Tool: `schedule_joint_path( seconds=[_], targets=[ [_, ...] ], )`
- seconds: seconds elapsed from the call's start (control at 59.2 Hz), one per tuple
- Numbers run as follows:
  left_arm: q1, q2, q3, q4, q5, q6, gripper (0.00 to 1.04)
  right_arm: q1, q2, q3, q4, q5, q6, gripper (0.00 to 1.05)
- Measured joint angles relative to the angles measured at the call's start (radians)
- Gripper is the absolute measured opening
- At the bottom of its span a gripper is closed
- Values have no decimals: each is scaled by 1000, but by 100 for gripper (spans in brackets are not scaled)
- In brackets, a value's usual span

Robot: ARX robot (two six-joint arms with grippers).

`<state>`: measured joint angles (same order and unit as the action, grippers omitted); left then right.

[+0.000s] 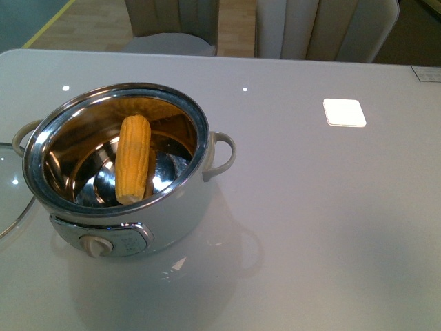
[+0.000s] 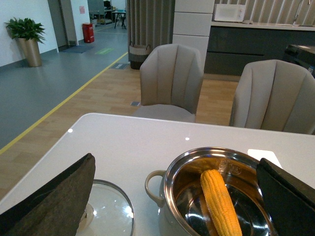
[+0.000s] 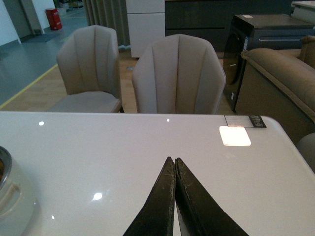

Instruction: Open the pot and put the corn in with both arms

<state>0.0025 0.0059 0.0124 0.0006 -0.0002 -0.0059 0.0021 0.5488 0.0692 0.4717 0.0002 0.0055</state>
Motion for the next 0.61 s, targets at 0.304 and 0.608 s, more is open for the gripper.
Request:
schedule_joint_path(
  seconds=[0.304, 0.608],
  targets=[
    [0, 0, 0, 0, 0, 0, 98, 0, -125, -49, -59, 0, 0, 2],
    [0, 0, 0, 0, 0, 0, 98, 0, -254, -49, -176, 0, 0, 2]
  ],
)
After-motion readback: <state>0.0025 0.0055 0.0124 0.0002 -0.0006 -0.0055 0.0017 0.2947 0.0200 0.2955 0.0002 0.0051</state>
